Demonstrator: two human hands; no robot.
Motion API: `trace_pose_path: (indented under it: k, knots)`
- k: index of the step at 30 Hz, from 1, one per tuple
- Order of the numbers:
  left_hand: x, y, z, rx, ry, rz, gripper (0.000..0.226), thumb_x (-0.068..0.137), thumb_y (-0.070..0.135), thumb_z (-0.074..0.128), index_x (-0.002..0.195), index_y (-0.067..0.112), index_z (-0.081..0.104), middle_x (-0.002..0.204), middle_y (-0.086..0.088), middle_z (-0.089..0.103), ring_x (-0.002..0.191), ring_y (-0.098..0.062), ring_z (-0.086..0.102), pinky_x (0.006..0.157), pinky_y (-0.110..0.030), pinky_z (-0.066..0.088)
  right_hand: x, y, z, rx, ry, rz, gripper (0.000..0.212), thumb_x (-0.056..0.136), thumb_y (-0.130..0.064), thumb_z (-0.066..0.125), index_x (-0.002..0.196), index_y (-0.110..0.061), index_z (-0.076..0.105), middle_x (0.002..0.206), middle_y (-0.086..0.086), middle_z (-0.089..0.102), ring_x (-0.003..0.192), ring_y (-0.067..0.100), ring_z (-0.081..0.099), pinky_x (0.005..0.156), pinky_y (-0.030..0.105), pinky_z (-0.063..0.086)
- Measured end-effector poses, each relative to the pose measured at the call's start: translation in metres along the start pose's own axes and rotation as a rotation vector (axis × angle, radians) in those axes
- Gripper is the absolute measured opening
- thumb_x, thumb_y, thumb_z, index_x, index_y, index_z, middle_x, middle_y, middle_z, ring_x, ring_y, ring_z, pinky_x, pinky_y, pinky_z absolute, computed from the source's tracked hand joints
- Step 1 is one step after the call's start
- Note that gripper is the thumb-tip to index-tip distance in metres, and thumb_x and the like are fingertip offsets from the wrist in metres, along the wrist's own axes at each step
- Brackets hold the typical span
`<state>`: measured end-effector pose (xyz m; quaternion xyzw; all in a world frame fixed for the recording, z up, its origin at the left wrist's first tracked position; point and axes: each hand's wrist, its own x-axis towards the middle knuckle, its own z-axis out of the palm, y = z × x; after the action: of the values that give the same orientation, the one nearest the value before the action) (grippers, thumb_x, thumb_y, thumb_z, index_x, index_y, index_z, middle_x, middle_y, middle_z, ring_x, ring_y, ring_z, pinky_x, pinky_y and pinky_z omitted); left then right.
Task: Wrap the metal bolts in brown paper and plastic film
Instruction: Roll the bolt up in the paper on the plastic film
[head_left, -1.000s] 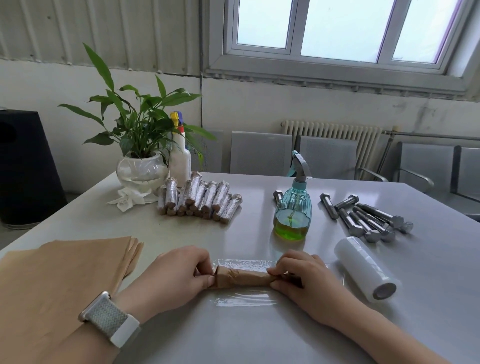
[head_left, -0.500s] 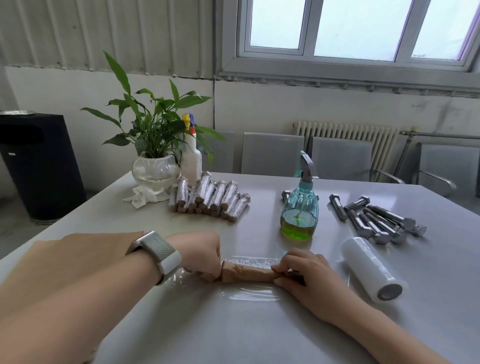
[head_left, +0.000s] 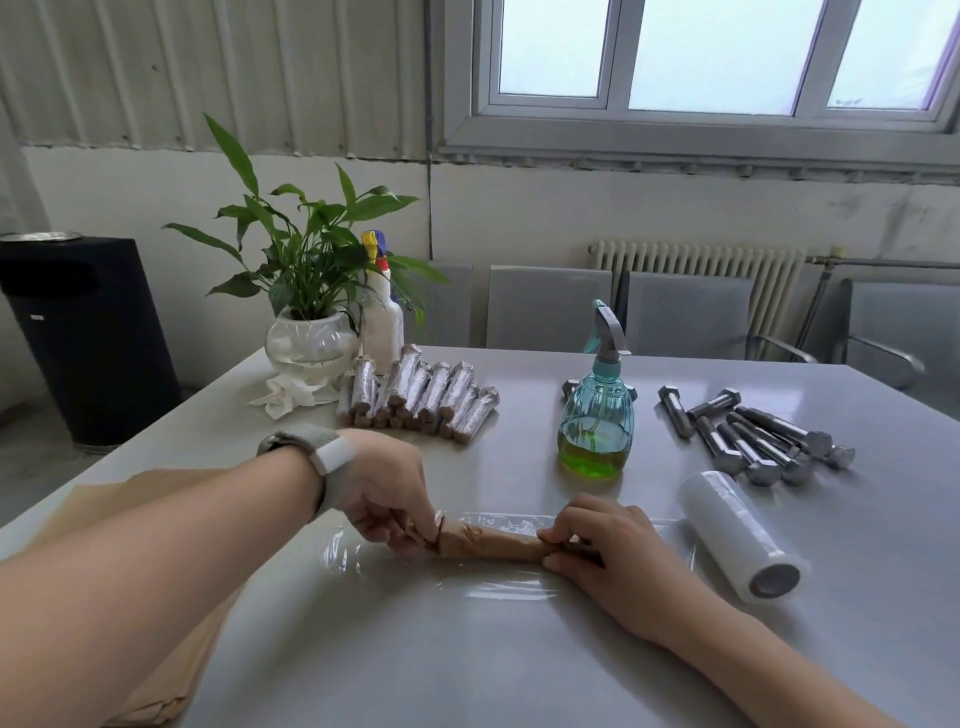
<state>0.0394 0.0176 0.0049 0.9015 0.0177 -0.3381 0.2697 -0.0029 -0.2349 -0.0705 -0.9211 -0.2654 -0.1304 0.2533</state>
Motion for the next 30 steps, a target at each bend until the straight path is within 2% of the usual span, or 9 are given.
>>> trace_pose_path:
  k: [3,9,16,19,21,23,26,28,30]
  knots:
    - [-0.001,-0.003,0.0,-0.066,-0.028,-0.019,0.005,0.09,0.004,0.064,0.094,0.001,0.065,0.067,-0.007,0.065,0.052,-0.01,0.062,0.048,-0.018,0.049,0.0,0.0,0.0,0.01,-0.003,-0.002,0.008,0.085,-0.03,0.074,0.09,-0.029,0.068,0.091,-0.024,0.054,0.084,-0.01,0.044,0.087,0.028,0.04]
    - [-0.005,0.004,0.003,0.001,-0.027,-0.025,0.009,0.092,0.005,0.06,0.097,-0.001,0.064,0.073,-0.009,0.065,0.061,-0.014,0.063,0.049,-0.019,0.052,0.0,0.0,0.0,0.013,-0.007,-0.007,0.01,0.083,-0.029,0.075,0.089,-0.029,0.067,0.088,-0.03,0.051,0.084,-0.018,0.043,0.086,0.028,0.04]
    - [-0.003,0.001,0.003,-0.115,0.013,0.039,0.021,0.085,0.002,0.067,0.103,-0.007,0.07,0.073,-0.011,0.071,0.059,-0.013,0.068,0.056,-0.021,0.057,0.002,0.001,0.0,0.032,-0.001,-0.016,0.01,0.083,-0.028,0.076,0.091,-0.026,0.07,0.086,-0.029,0.052,0.081,-0.016,0.046,0.083,0.027,0.041]
    - [-0.001,-0.002,0.007,-0.178,0.062,0.096,0.02,0.082,-0.002,0.067,0.102,0.002,0.065,0.067,-0.009,0.069,0.053,-0.014,0.066,0.052,-0.021,0.055,0.002,0.001,-0.001,0.043,-0.004,-0.018,0.01,0.083,-0.027,0.076,0.09,-0.025,0.07,0.086,-0.028,0.053,0.081,-0.011,0.048,0.083,0.028,0.042]
    - [0.0,-0.003,0.01,-0.227,0.134,0.133,0.028,0.081,-0.007,0.065,0.102,0.009,0.057,0.061,-0.007,0.067,0.048,-0.016,0.065,0.046,-0.021,0.052,0.002,0.001,-0.001,0.047,-0.008,-0.019,0.01,0.082,-0.026,0.077,0.089,-0.025,0.07,0.086,-0.028,0.053,0.08,-0.005,0.05,0.083,0.03,0.044]
    - [0.0,-0.003,0.014,-0.207,0.167,0.158,0.032,0.081,-0.007,0.064,0.106,0.012,0.057,0.067,-0.008,0.067,0.047,-0.016,0.064,0.045,-0.021,0.051,0.002,0.0,-0.001,0.049,-0.006,-0.026,0.01,0.081,-0.025,0.078,0.088,-0.025,0.069,0.085,-0.029,0.053,0.08,-0.002,0.051,0.082,0.031,0.045]
    - [-0.003,-0.003,0.019,-0.14,0.18,0.155,0.038,0.083,0.0,0.064,0.115,0.018,0.056,0.08,-0.006,0.064,0.053,-0.016,0.065,0.051,-0.023,0.055,0.002,0.0,-0.001,0.055,-0.009,-0.029,0.01,0.081,-0.024,0.078,0.087,-0.025,0.069,0.086,-0.029,0.053,0.08,-0.007,0.05,0.083,0.032,0.045]
    - [-0.007,0.0,0.019,-0.134,0.198,0.143,0.04,0.083,0.004,0.06,0.119,0.021,0.054,0.08,-0.005,0.064,0.057,-0.017,0.068,0.056,-0.026,0.057,0.002,0.0,-0.001,0.057,-0.011,-0.027,0.011,0.081,-0.024,0.078,0.087,-0.026,0.069,0.086,-0.029,0.054,0.08,-0.008,0.05,0.082,0.031,0.044]
    - [-0.011,0.004,0.019,-0.133,0.233,0.152,0.037,0.083,0.006,0.062,0.118,0.019,0.055,0.082,-0.006,0.065,0.054,-0.016,0.068,0.055,-0.025,0.058,0.003,0.0,-0.001,0.056,-0.013,-0.026,0.011,0.081,-0.025,0.078,0.087,-0.026,0.069,0.086,-0.029,0.054,0.081,-0.005,0.051,0.083,0.031,0.044]
